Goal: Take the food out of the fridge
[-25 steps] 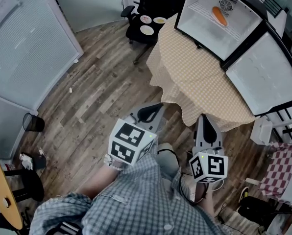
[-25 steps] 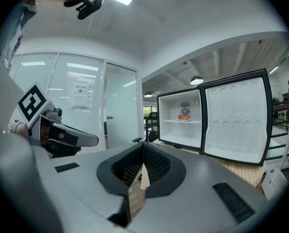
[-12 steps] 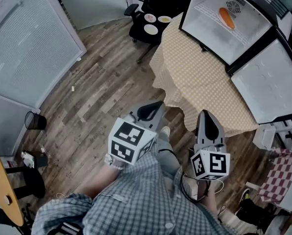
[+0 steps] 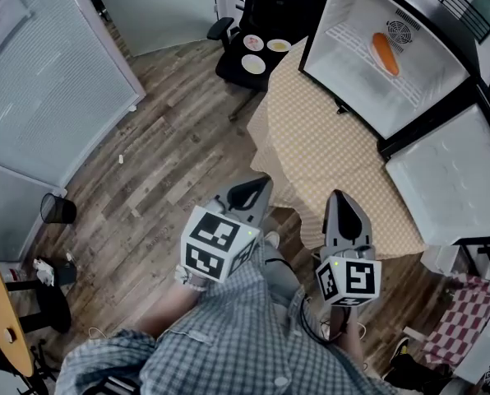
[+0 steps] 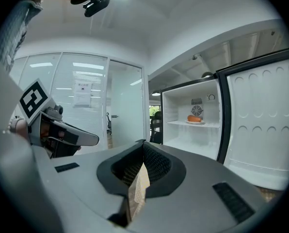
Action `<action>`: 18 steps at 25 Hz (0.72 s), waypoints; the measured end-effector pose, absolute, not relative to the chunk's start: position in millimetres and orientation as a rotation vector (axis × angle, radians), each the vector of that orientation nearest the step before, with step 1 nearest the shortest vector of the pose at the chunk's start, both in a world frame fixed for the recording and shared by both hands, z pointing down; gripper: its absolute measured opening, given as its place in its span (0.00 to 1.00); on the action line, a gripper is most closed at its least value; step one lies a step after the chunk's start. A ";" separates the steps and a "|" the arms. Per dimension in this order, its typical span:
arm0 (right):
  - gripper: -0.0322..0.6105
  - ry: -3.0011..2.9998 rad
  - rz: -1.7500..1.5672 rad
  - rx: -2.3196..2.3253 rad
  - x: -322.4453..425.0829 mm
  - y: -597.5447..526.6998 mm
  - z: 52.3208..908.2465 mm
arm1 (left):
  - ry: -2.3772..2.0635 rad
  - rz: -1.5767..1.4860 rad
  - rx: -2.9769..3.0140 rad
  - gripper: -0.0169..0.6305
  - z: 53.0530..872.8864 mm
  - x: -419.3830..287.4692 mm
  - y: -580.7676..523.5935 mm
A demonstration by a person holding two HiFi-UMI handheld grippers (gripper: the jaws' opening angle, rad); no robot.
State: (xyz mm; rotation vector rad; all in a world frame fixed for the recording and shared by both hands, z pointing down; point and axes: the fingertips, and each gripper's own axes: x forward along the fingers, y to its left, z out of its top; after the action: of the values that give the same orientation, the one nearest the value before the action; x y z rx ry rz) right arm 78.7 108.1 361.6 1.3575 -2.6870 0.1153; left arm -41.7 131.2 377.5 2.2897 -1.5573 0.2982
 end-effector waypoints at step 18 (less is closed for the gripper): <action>0.07 -2.689 0.045 1.274 85.9 -33.8 348.7 | -1.613 0.210 2.273 0.03 355.8 -33.7 -7.1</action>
State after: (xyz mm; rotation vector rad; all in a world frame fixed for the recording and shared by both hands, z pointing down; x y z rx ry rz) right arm 85.9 -33.8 348.7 1.2737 -2.6894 0.0450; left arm -33.7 -7.1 355.8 2.2729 -1.6129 0.2103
